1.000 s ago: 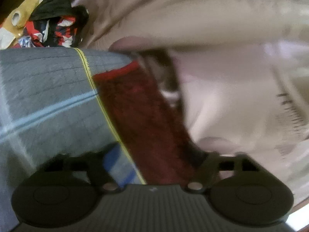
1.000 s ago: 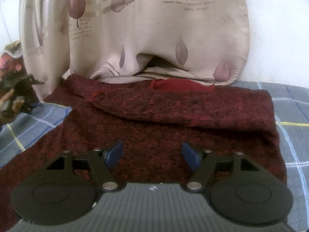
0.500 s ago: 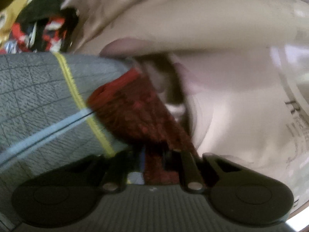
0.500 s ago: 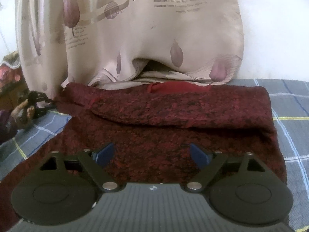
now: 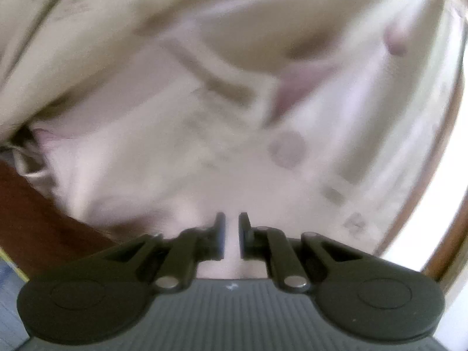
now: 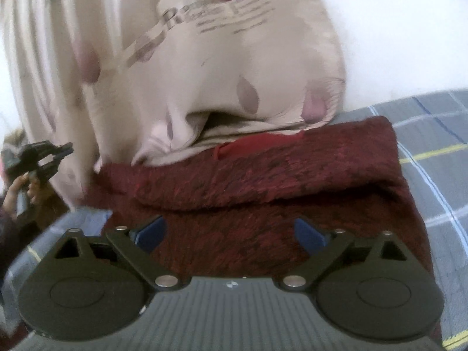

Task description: Fold small clothes

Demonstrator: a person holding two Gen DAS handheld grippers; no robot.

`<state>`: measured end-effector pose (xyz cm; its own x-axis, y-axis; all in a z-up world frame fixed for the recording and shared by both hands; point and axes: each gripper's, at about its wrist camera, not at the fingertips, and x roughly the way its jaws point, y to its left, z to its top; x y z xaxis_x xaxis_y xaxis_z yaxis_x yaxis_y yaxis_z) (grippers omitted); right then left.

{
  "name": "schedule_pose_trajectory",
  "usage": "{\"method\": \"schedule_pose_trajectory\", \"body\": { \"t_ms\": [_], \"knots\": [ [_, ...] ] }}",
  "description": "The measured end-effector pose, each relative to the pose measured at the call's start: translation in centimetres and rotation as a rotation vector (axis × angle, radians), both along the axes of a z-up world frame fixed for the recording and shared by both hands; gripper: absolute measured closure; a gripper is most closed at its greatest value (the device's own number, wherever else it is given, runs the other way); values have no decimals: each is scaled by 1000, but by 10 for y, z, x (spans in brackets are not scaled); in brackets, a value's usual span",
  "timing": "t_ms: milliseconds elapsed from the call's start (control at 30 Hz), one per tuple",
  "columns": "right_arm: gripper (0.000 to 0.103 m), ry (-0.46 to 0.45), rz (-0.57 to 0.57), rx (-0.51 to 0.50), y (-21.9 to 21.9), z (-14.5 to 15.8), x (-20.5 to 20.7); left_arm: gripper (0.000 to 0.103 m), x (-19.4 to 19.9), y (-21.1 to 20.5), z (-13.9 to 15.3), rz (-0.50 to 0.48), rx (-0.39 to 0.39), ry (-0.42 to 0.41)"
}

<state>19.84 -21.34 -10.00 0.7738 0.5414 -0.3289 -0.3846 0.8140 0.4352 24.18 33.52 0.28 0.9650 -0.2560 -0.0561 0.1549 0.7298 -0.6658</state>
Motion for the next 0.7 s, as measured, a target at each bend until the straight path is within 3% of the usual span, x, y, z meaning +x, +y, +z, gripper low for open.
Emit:
{"method": "schedule_pose_trajectory", "body": {
  "t_ms": [67, 133, 200, 233, 300, 367, 400, 467, 533, 600, 700],
  "knots": [
    [8, 6, -11, 37, -6, -2, 1, 93, -15, -9, 0, 28, -35, -34],
    [7, 10, -20, 64, -11, -2, 1, 93, -20, 4, -4, 70, -19, 42],
    [7, 9, -19, 75, -13, -3, 0, 85, -26, 38, -20, 115, -129, 144],
    [6, 5, -13, 79, -14, -3, -1, 77, -28, 57, -29, 127, -171, 187],
    [4, -6, -2, 82, -14, -3, -2, 42, -36, 92, -44, 227, -188, 269],
    [4, -13, 4, 77, -13, -2, -3, 14, -36, 120, -61, 301, -226, 309],
    [4, -15, 4, 73, -12, -2, -4, 15, -33, 141, -76, 314, -291, 362],
    [3, -18, 4, 68, -11, -2, -4, 15, -26, 165, -101, 329, -408, 393],
    [3, -15, 4, 66, -10, -2, -3, 15, -14, 183, -122, 332, -468, 415],
    [3, -9, -6, 64, -10, -2, -3, 15, 0, 191, -134, 301, -466, 439],
    [2, 0, -8, 56, -9, -3, -1, 15, 23, 193, -130, 282, -382, 447]
  ]
}}
